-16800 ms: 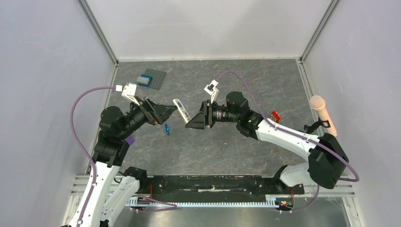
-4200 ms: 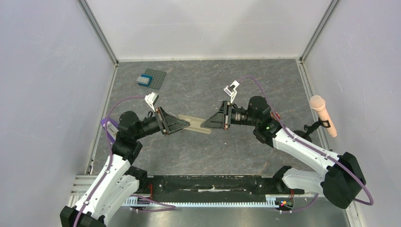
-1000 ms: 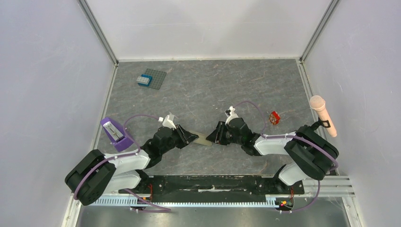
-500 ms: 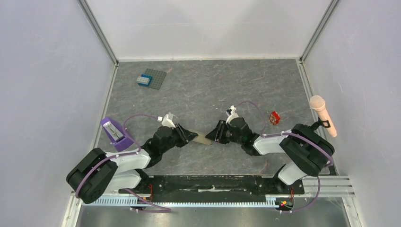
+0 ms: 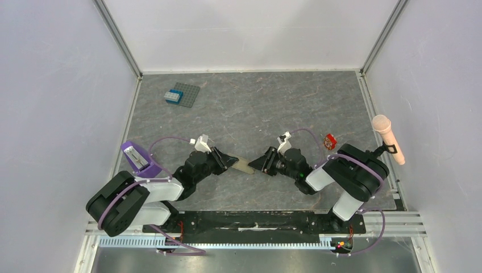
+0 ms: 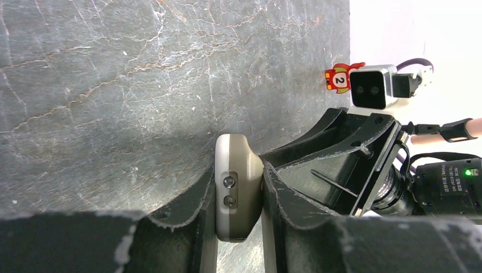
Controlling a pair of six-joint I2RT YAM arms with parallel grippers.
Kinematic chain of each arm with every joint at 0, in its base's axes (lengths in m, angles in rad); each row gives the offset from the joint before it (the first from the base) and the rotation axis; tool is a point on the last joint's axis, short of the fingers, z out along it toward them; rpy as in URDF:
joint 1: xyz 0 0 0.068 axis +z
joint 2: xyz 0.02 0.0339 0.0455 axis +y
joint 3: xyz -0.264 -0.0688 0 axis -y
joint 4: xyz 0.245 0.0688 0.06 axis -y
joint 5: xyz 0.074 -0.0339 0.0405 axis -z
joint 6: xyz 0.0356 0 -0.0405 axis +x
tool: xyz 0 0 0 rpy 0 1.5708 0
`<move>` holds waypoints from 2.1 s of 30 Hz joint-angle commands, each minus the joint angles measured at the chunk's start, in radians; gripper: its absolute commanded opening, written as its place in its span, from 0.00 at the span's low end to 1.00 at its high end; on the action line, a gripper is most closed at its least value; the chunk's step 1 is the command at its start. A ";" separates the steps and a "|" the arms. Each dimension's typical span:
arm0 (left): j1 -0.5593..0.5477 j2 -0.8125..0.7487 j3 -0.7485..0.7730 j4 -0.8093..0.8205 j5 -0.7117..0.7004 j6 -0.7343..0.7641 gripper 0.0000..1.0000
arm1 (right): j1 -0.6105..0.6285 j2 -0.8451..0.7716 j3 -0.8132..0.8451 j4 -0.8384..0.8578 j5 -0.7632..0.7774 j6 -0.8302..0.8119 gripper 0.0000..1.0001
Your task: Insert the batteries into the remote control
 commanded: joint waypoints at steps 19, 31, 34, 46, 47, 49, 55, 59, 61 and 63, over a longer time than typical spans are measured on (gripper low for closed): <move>-0.046 0.029 -0.008 -0.250 -0.024 0.019 0.02 | 0.040 0.038 0.078 0.309 -0.245 0.069 0.36; -0.047 -0.052 0.033 -0.474 -0.134 0.016 0.02 | 0.018 -0.041 0.083 0.259 -0.237 0.078 0.36; -0.047 -0.056 0.035 -0.490 -0.143 0.017 0.02 | 0.008 -0.064 0.081 0.258 -0.237 0.080 0.36; -0.047 -0.119 0.042 -0.552 -0.181 0.035 0.02 | -0.015 -0.184 0.109 -0.229 -0.080 -0.080 0.38; -0.047 -0.125 0.041 -0.558 -0.184 0.040 0.02 | -0.014 -0.195 0.118 -0.293 -0.053 -0.097 0.39; -0.047 -0.132 0.037 -0.561 -0.186 0.045 0.02 | -0.013 -0.201 0.126 -0.383 -0.031 -0.106 0.41; -0.047 -0.125 0.038 -0.555 -0.181 0.049 0.02 | 0.002 -0.148 0.126 -0.384 -0.042 -0.100 0.39; -0.047 -0.124 0.038 -0.554 -0.180 0.050 0.02 | 0.004 -0.131 0.135 -0.381 -0.038 -0.108 0.35; -0.048 -0.124 0.038 -0.552 -0.178 0.052 0.02 | 0.005 -0.129 0.136 -0.369 -0.030 -0.113 0.34; -0.047 -0.122 0.036 -0.549 -0.175 0.052 0.02 | 0.005 -0.121 0.140 -0.354 -0.030 -0.120 0.33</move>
